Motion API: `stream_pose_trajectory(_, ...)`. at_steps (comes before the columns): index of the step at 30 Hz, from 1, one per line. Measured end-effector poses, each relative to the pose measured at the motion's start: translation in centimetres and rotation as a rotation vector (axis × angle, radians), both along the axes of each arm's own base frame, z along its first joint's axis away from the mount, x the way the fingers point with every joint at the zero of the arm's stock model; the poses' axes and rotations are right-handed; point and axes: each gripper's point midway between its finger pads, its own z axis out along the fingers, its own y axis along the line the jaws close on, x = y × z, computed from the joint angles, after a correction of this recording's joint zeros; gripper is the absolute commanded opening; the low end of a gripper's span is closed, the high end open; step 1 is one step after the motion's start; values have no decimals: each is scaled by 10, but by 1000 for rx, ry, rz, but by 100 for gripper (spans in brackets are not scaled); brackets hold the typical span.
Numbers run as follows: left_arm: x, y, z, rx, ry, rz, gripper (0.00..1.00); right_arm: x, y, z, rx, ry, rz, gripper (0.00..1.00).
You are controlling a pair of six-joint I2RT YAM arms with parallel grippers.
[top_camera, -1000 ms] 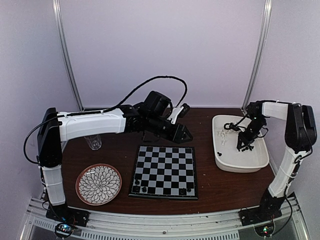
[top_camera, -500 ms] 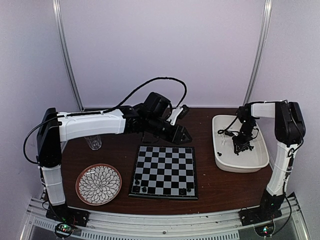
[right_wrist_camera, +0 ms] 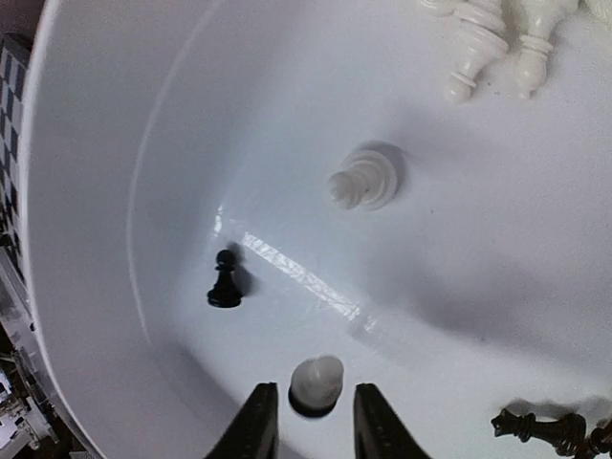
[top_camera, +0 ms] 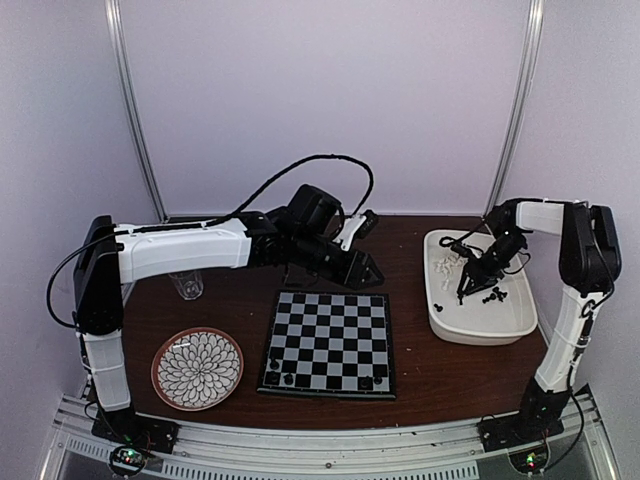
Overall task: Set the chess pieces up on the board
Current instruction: Adjust the pawn in the storage box, then pick up the chess pile from the storage box.
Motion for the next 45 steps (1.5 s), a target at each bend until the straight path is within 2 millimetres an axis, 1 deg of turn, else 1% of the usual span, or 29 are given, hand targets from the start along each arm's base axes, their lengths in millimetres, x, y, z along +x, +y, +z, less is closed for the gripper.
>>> stream_pose_trajectory(2, 0, 0, 0, -1, 0, -1, 42, 2, 5, 13, 49, -26, -8, 52)
stream_pose_trajectory(3, 0, 0, 0, -1, 1, -1, 42, 3, 6, 17, 57, -35, -12, 55)
stream_pose_trajectory(4, 0, 0, 0, -1, 1, -2, 42, 4, 7, 21, 61, -47, -11, 56)
stream_pose_trajectory(6, -1, 0, 0, -2, 2, -4, 42, 5, 10, 29, 82, -72, -6, 55)
stream_pose_trajectory(9, -1, 0, 0, -2, 4, -5, 42, 6, 12, 34, 102, -83, -12, 46)
stream_pose_trajectory(11, -1, 0, 0, -2, 4, -6, 42, 7, 11, 31, 96, -90, -17, 38)
stream_pose_trajectory(12, -1, 0, 0, -2, 4, -6, 42, 7, 11, 30, 87, -89, -18, 36)
stream_pose_trajectory(14, -1, 0, 0, -1, 5, -6, 42, 8, 10, 26, 60, -93, -14, 32)
stream_pose_trajectory(16, -2, 0, 0, 1, 6, -6, 42, 9, 10, 24, 31, -102, 1, 31)
stream_pose_trajectory(18, -2, 0, -1, 3, 7, -6, 42, 9, 14, 21, 14, -100, 19, 32)
stream_pose_trajectory(20, -2, 0, -1, 4, 7, -6, 42, 8, 21, 16, 11, -89, 37, 39)
stream_pose_trajectory(22, -2, 0, -1, 4, 7, -6, 42, 5, 31, 9, 8, -71, 66, 43)
stream_pose_trajectory(26, -2, 0, -1, 4, 7, -6, 42, 0, 48, -1, -5, -47, 110, 44)
stream_pose_trajectory(29, -2, 0, -1, 5, 7, -6, 42, -2, 57, -7, -14, -32, 122, 43)
stream_pose_trajectory(34, -2, 0, -1, 6, 6, -5, 42, 3, 54, -16, -57, -31, 104, 40)
stream_pose_trajectory(35, -2, 0, -1, 6, 6, -5, 42, 4, 52, -17, -67, -35, 99, 38)
stream_pose_trajectory(38, -2, 0, -2, 6, 6, -5, 42, 10, 50, -23, -88, -51, 93, 27)
stream_pose_trajectory(40, -2, 0, -2, 6, 6, -5, 42, 15, 49, -24, -100, -69, 86, 23)
stream_pose_trajectory(42, -3, 0, -2, 7, 6, -6, 42, 18, 47, -25, -111, -81, 81, 23)
stream_pose_trajectory(43, -3, 0, -2, 7, 6, -6, 41, 20, 46, -25, -117, -86, 80, 25)
stream_pose_trajectory(44, -3, 0, -2, 7, 6, -7, 41, 20, 46, -25, -122, -89, 79, 30)
stream_pose_trajectory(45, -4, 0, -2, 7, 6, -8, 42, 21, 44, -25, -129, -91, 76, 33)
